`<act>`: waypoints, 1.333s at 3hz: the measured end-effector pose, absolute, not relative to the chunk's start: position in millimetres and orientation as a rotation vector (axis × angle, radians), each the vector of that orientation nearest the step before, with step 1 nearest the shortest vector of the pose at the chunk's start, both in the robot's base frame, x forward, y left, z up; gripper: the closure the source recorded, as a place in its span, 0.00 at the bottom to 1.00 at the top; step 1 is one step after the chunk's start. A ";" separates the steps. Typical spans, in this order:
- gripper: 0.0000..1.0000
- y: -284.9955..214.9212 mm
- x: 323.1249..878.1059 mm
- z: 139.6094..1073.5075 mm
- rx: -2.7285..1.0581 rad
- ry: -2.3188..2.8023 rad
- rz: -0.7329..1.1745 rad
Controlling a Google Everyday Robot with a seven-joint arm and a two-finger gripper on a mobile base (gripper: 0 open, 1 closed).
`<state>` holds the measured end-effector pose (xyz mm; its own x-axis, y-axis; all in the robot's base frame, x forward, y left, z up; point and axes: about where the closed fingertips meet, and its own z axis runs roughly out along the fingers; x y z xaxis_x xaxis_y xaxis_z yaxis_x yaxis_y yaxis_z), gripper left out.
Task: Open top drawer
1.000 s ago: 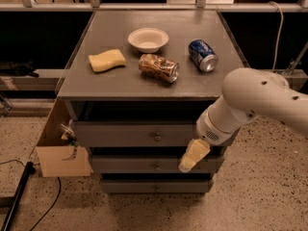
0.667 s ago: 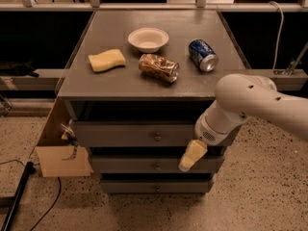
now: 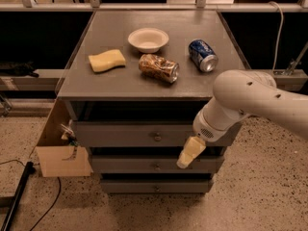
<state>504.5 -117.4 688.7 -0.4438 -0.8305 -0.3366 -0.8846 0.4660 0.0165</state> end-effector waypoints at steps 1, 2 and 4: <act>0.00 -103.8 515.8 712.0 -1.500 2.377 0.204; 0.00 -104.2 512.8 708.8 -1.481 2.387 0.215; 0.00 -105.6 500.9 695.9 -1.399 2.427 0.257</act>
Offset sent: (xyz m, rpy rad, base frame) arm 0.0085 0.0119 0.0181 -0.0207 -0.0526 0.0226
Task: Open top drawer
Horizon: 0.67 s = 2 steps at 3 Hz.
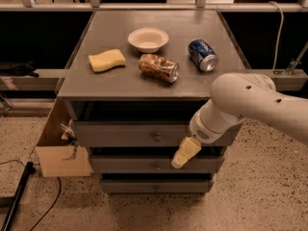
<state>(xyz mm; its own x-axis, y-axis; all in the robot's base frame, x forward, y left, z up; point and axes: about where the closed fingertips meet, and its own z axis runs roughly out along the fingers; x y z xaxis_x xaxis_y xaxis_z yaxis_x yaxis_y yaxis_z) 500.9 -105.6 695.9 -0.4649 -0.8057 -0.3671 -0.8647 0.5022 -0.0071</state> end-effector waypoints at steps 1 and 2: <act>0.00 -104.2 509.8 699.8 -1.315 2.402 0.220; 0.00 -103.9 520.0 701.8 -1.293 2.318 0.092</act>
Offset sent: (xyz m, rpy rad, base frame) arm 0.0374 -0.0069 0.0068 -0.0967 -0.3889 -0.0512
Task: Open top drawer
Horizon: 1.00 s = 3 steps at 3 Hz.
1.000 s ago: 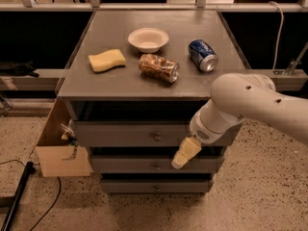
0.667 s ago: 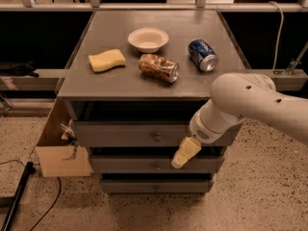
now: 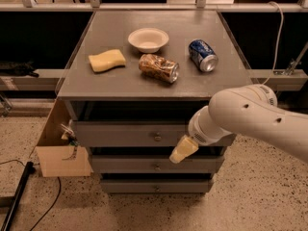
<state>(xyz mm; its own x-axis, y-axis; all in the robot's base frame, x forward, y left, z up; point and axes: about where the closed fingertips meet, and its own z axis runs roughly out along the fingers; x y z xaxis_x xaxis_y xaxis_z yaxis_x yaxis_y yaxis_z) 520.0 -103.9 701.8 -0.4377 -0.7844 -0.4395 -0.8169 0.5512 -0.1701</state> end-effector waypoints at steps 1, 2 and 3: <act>0.00 -118.3 530.2 690.9 -1.314 2.251 -0.115; 0.00 -116.1 529.9 683.6 -1.378 2.237 -0.242; 0.00 -122.0 537.7 688.6 -1.412 2.193 -0.314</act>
Offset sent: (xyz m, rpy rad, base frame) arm 0.0276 -0.0258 -0.0222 -0.4813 -0.2658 0.1442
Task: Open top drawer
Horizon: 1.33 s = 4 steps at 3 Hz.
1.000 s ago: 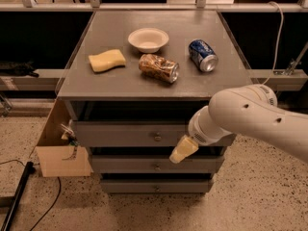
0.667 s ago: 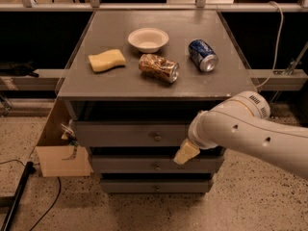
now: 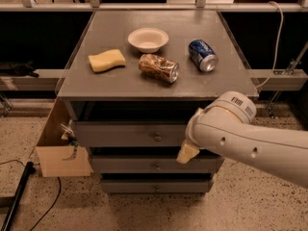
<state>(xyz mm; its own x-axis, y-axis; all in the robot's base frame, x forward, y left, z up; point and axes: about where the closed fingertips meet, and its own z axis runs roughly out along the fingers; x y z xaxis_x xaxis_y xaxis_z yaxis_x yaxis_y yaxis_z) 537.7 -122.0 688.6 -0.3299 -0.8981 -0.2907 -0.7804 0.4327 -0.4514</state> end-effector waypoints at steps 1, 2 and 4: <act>0.00 -122.0 537.7 688.6 -1.412 2.193 -0.314; 0.00 -121.3 545.6 685.6 -1.446 2.164 -0.363; 0.00 -104.5 580.9 678.7 -1.525 2.058 -0.457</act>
Offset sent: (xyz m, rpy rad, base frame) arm 0.0244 0.0040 -0.0151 -0.1157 -0.0534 0.0649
